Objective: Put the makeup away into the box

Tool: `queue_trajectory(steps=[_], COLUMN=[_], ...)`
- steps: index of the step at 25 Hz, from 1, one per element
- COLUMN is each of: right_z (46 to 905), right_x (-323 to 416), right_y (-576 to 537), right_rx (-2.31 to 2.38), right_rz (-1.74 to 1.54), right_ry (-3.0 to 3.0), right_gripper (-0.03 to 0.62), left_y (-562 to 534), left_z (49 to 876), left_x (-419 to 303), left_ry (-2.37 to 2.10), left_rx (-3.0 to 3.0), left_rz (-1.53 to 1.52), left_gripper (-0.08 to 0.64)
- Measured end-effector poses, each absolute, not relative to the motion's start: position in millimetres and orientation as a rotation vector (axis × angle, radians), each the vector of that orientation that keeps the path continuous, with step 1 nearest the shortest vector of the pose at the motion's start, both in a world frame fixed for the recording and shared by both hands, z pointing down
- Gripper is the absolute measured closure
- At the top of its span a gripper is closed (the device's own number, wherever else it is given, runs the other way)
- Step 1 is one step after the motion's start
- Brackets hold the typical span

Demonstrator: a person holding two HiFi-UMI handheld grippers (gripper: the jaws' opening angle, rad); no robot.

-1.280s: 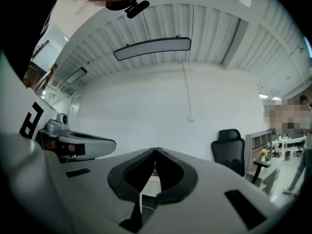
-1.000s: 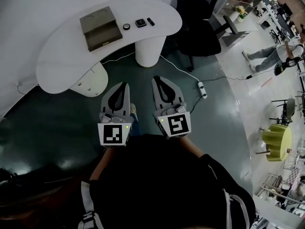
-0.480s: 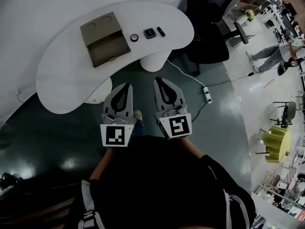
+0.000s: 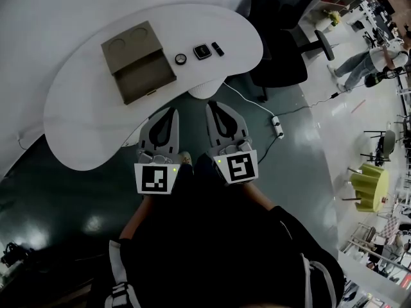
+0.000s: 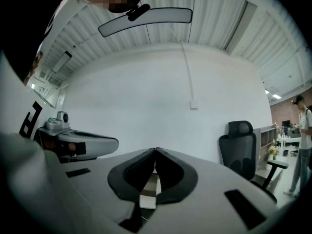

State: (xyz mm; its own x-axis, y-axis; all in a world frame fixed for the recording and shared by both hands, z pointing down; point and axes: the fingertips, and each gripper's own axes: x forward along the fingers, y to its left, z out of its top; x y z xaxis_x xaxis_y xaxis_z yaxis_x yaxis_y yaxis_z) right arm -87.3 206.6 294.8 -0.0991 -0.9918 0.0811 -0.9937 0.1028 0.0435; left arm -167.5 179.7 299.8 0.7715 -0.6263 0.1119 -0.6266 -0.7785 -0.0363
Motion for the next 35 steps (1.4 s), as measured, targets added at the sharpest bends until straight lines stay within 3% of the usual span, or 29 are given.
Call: queue_trajectory(steps=[35], right_z=[322], right_x=[17], right_y=[1], right_rx=[1.636], right_rz=[0.066], right_ry=[-2.523], right_gripper=[0.569], left_y=[0], left_z=[322], left_x=[-66], left_ry=[-1.371], left_rx=[2.787], left_rz=[0.228], left_gripper=[0.551])
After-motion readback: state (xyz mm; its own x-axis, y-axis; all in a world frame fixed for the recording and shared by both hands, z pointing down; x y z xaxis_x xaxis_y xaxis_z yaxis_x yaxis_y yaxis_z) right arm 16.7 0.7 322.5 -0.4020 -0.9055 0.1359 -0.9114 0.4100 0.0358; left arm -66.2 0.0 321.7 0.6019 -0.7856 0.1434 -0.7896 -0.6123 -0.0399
